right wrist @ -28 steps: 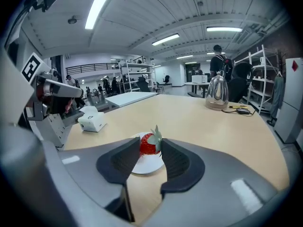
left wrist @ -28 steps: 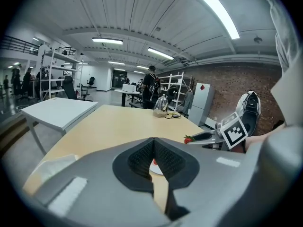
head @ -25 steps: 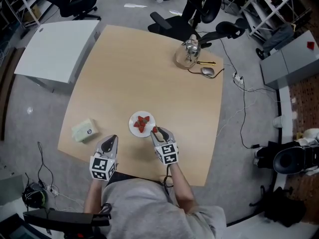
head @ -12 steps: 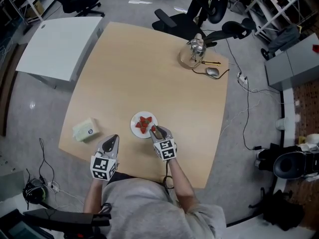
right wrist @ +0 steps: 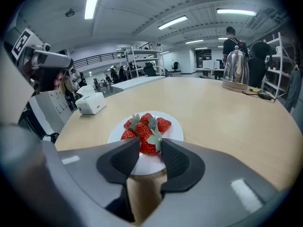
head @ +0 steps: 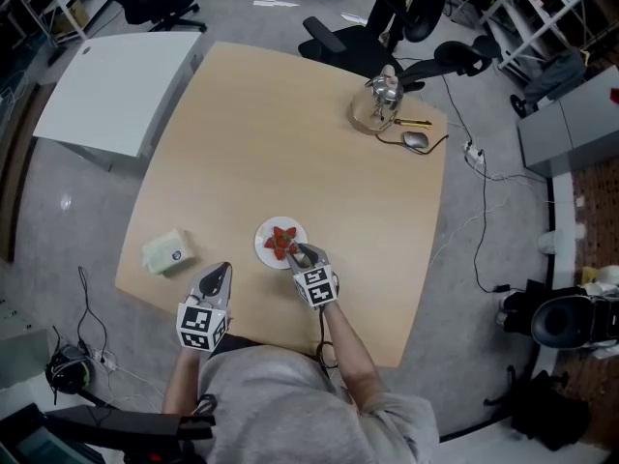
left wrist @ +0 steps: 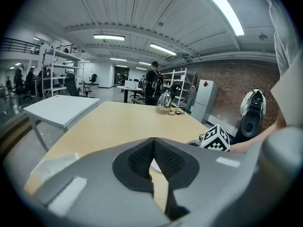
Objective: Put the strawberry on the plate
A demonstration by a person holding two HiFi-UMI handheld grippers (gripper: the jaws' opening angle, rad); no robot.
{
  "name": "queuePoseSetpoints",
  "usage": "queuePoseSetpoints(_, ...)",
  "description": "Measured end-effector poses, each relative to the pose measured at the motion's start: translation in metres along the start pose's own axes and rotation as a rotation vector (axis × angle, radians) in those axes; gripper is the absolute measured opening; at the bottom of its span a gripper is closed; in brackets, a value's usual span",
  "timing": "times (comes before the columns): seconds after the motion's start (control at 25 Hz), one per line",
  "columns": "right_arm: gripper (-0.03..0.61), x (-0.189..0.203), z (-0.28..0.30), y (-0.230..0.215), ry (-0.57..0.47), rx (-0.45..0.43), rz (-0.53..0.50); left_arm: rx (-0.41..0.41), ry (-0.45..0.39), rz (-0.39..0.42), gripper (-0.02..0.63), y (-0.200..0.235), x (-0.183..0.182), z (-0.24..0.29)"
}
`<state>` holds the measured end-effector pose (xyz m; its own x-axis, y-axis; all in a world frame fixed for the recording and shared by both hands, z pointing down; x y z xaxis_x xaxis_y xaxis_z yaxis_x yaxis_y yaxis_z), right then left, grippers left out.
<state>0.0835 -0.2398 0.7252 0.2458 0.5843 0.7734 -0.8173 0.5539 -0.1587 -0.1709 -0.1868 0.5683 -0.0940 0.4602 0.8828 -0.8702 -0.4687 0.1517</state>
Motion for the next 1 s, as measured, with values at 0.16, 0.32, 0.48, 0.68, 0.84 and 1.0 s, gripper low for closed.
queuePoseSetpoints(0.16, 0.152, 0.001, 0.003, -0.001, 0.018, 0.005, -0.032, -0.004, 0.005, 0.000, 0.020, -0.001, -0.002, 0.000)
queuePoseSetpoints(0.32, 0.155, 0.003, 0.005, -0.002, 0.034, 0.007, -0.037, -0.006, -0.001, 0.002, 0.020, -0.001, -0.002, 0.000)
queuePoseSetpoints(0.48, 0.156, 0.005, 0.006, -0.002, 0.034, 0.017, -0.030, -0.003, -0.007, 0.003, 0.020, -0.002, -0.003, -0.001)
queuePoseSetpoints(0.68, 0.189, 0.000, 0.003, 0.000, 0.018, 0.020, -0.013, 0.000, -0.016, 0.007, 0.020, -0.002, -0.002, -0.005)
queuePoseSetpoints(0.84, 0.239, -0.001, -0.002, -0.001, -0.001, 0.025, -0.001, -0.001, -0.025, 0.010, 0.020, -0.001, -0.003, -0.009)
queuePoseSetpoints(1.0, 0.258, -0.005, -0.008, 0.000, -0.014, 0.038, 0.002, 0.003, -0.036, 0.014, 0.020, -0.002, -0.004, -0.013)
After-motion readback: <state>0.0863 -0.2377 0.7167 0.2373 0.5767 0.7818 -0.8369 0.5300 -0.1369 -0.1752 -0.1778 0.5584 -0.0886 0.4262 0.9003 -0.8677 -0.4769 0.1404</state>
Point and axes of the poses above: the fingertips, and each gripper's own axes: z forward along the fingers, y to its left, x out of its underside, the point moved 10 cm from there along -z, backward along the fingers, and after that the axes turned 3 degrees about -y, right-handed, at the moved point
